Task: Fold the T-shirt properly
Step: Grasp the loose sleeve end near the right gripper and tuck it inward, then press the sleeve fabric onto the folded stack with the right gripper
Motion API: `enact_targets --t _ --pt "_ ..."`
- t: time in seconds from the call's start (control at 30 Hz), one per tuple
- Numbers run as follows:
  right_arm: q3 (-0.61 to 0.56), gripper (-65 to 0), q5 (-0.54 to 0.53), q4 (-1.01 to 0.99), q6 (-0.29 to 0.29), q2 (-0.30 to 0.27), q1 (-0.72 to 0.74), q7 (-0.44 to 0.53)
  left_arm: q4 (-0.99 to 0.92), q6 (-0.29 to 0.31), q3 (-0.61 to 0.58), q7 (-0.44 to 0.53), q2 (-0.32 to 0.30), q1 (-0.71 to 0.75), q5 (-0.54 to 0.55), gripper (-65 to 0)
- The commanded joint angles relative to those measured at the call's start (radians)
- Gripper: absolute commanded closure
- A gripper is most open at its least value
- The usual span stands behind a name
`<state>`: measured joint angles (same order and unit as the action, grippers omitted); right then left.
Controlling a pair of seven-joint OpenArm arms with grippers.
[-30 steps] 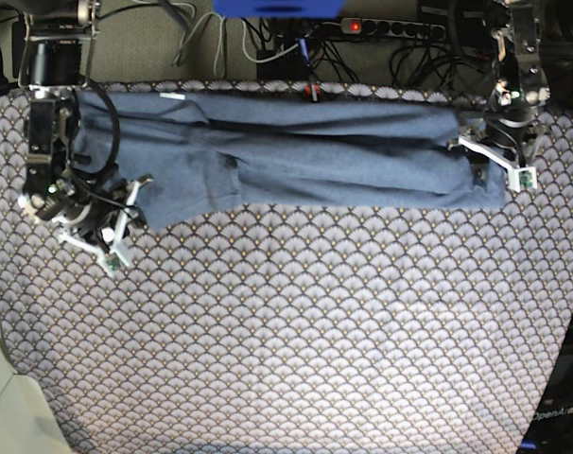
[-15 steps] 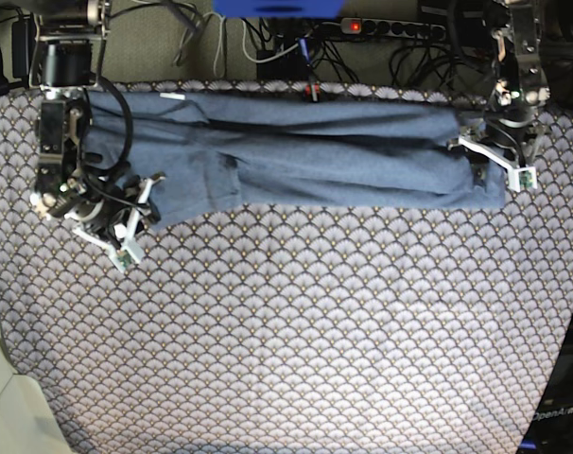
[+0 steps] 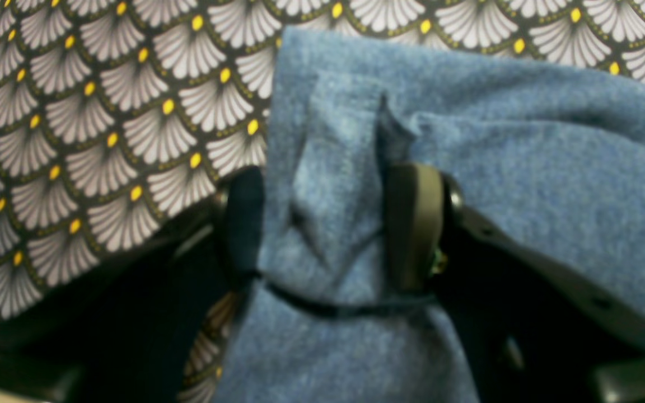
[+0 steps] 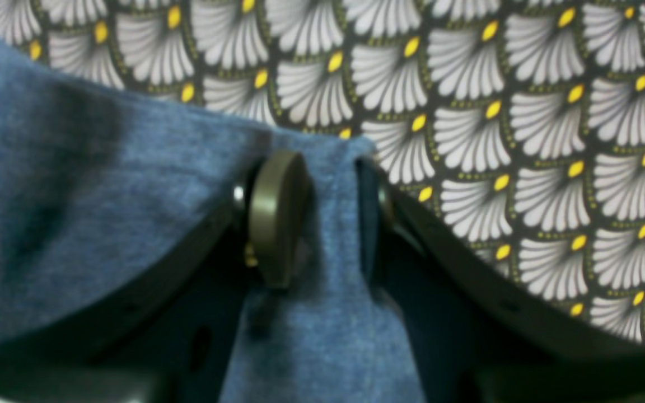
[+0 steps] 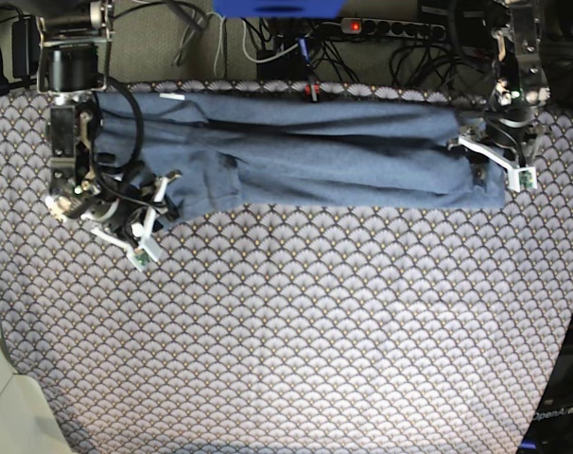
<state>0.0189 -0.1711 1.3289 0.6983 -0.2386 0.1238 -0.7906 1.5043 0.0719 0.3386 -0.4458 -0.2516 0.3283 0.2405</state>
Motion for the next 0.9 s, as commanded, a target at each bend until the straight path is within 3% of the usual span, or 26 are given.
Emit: enact_targets --t 0.0,0.07,0.2,0.43,0.73,0.87 --pt "-0.001 -19.6 0.008 0.001 0.0 -0.008 0.007 -0.006 0.008 0.006 0.0 -0.023 -0.005 0.002 -0.002 -34.4" --pt "-0.001 -15.1 0.008 -0.001 0.0 -0.008 0.001 0.023 0.008 0.006 0.0 -0.023 -0.005 0.002 -0.002 -34.4" --pt "0.0 0.0 0.009 -0.001 0.0 -0.009 0.0 0.032 0.008 0.006 0.0 -0.023 -0.005 0.002 -0.002 -34.4" --pt "0.003 0.0 0.009 0.05 0.0 -0.029 -0.008 0.026 0.008 0.006 0.0 -0.023 -0.002 0.002 -0.002 -34.3" --pt "0.006 0.0 0.009 0.349 0.0 -0.032 -0.18 0.024 0.008 0.006 0.0 -0.023 -0.002 0.002 -0.002 -34.5" --pt "0.063 0.0 0.009 0.464 0.0 -0.029 -0.266 0.024 0.008 0.006 0.0 -0.023 -0.004 0.002 -0.002 -34.5"
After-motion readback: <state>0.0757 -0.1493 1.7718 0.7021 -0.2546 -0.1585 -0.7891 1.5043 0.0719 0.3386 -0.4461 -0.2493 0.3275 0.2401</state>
